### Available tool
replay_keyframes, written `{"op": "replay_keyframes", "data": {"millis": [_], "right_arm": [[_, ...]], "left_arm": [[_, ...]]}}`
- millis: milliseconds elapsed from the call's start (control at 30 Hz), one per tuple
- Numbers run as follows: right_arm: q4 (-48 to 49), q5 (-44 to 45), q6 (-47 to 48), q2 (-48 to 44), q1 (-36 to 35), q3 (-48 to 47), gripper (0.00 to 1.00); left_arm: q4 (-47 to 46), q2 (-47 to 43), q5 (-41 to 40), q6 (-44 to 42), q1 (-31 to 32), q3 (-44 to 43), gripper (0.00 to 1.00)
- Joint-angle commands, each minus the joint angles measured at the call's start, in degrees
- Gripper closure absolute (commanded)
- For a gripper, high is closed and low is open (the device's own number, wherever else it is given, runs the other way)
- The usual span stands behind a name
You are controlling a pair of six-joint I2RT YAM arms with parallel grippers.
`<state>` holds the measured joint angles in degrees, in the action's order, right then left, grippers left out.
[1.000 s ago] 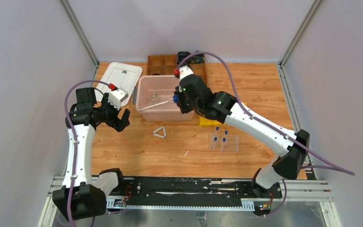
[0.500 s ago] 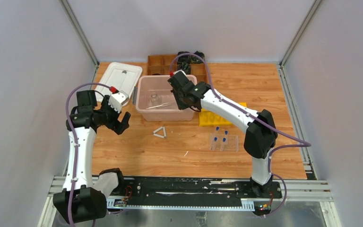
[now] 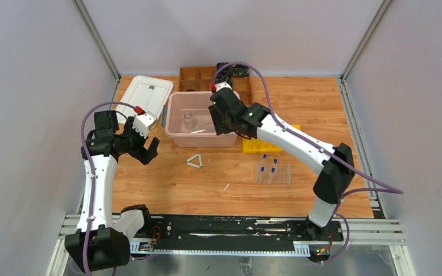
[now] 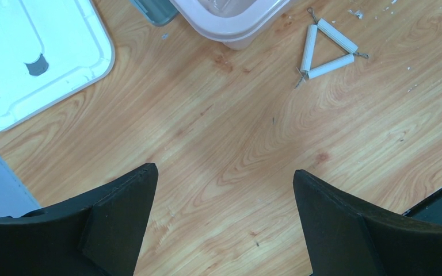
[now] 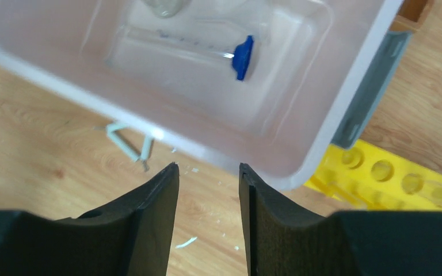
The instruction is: Organize the chemistry lab equipment
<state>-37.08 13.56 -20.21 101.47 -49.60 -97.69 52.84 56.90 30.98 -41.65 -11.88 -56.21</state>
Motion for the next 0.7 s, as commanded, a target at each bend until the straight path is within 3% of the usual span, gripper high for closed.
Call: {"op": "replay_keyframes", "data": {"millis": [0, 100, 300, 667], "right_arm": [[9.8, -1.6, 3.7, -6.9, -6.2, 9.4, 0.54], [16.2, -3.9, 6.2, -7.2, -10.6, 15.5, 0.54], [23.1, -6.5, 15.5, 0.5, -18.9, 17.6, 0.57], [24.7, -12.3, 24.1, 12.9, -16.8, 10.6, 0.57]], "left_arm": [[-0.3, 0.2, 1.7, 0.0, -0.3, -0.1, 0.06], [-0.3, 0.7, 2.0, 0.3, -0.3, -0.1, 0.06], [-0.3, 2.5, 0.4, 1.5, -0.4, -1.3, 0.06], [-0.3, 6.7, -3.0, 0.2, -2.8, -0.6, 0.06]]}}
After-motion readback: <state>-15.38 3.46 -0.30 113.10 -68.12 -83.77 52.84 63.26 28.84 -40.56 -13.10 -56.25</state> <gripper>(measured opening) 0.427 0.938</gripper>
